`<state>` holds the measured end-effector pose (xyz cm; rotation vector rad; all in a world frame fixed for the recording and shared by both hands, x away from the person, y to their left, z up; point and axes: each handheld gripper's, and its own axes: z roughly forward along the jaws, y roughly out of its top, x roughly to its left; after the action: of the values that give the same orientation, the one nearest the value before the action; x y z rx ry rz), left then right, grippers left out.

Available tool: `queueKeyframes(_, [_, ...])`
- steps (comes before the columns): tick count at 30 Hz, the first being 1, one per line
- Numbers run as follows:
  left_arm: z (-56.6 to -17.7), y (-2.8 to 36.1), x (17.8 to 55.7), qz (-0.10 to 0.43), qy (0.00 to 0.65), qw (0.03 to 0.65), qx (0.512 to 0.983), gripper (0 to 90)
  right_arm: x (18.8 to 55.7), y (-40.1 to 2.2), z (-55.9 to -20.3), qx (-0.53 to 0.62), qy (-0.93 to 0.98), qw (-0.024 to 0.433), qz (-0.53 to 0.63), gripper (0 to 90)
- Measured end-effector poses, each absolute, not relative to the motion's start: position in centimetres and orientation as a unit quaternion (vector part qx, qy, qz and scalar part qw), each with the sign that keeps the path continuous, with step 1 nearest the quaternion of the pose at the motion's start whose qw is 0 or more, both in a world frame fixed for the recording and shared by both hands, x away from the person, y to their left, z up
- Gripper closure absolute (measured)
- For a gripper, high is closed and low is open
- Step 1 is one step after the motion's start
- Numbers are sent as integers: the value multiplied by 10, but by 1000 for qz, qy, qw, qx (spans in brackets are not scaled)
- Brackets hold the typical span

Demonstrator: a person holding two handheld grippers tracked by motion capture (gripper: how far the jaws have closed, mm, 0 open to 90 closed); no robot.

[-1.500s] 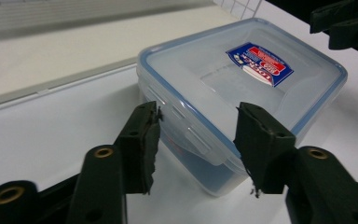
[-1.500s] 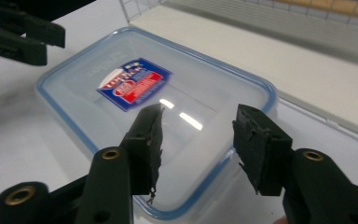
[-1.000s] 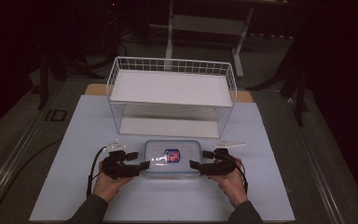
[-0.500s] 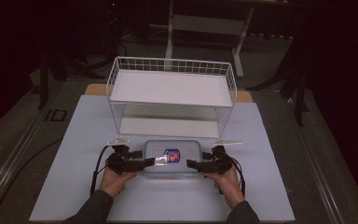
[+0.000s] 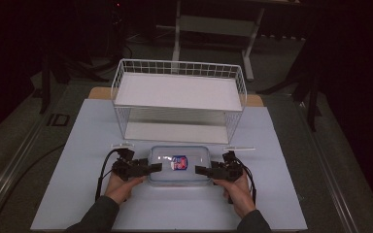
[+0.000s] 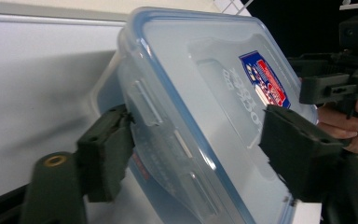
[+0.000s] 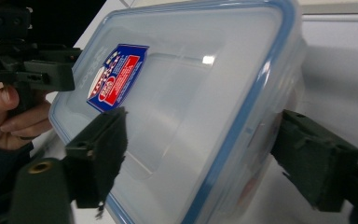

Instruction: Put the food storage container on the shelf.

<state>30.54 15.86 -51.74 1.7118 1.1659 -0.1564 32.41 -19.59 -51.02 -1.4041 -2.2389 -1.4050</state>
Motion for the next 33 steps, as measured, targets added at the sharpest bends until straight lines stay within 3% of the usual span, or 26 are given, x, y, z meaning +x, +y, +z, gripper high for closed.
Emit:
queueKeyframes(5, [-511, 166, 294, -64, 470, 521, 710, 409, 314, -209, -505, -460, -737, 77, -489, 371])
queueKeyframes(11, [-508, 172, 280, -66, 452, 530, 714, 492, 306, -220, -501, -438, -740, 95, -502, 469])
queueKeyframes(19, [-505, 169, 271, -47, 448, 529, 720, 492, 303, -227, -501, -425, -744, 114, -503, 513])
queueKeyframes(33, [-499, 163, 260, -13, 457, 517, 724, 483, 294, -223, -495, -438, -738, 93, -505, 513])
